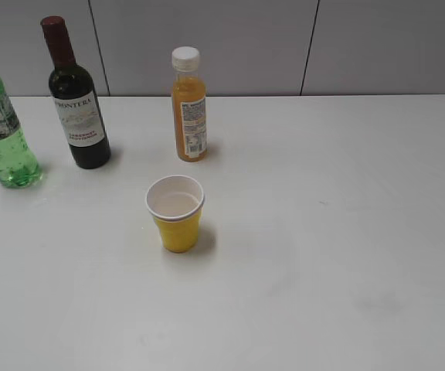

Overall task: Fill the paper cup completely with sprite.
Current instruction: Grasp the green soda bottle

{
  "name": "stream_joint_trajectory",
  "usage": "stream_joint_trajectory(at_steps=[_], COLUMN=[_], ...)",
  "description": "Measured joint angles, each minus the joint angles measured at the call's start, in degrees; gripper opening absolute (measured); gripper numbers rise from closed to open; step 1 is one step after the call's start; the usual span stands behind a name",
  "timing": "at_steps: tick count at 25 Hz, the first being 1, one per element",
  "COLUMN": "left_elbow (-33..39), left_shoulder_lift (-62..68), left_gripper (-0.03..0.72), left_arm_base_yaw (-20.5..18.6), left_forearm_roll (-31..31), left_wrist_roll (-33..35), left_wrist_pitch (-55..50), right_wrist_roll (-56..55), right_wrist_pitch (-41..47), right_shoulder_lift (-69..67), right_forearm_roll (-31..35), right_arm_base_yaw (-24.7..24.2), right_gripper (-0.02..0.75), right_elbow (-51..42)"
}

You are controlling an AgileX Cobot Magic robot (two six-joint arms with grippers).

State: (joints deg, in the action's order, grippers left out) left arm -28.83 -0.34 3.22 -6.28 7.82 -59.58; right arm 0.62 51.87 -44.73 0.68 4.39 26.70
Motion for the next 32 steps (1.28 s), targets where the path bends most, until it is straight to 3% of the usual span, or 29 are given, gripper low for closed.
stream_joint_trajectory(at_steps=[12, 26, 32], left_elbow=[0.00, 0.00, 0.00], left_shoulder_lift=[0.00, 0.00, 0.00], left_gripper=[0.645, 0.629, 0.617], left_arm_base_yaw=[0.00, 0.00, 0.00], left_forearm_roll=[0.00, 0.00, 0.00], left_wrist_roll=[0.00, 0.00, 0.00], left_wrist_pitch=[0.00, 0.00, 0.07], right_wrist_roll=[0.11, 0.11, 0.11], right_wrist_pitch=[1.75, 1.97, 2.12], right_shoulder_lift=[15.55, 43.51, 44.87], right_forearm_roll=[0.11, 0.24, 0.38], right_arm_base_yaw=[0.00, 0.00, 0.00], right_gripper=[0.585, 0.585, 0.585], right_elbow=[-2.63, -2.78, -2.91])
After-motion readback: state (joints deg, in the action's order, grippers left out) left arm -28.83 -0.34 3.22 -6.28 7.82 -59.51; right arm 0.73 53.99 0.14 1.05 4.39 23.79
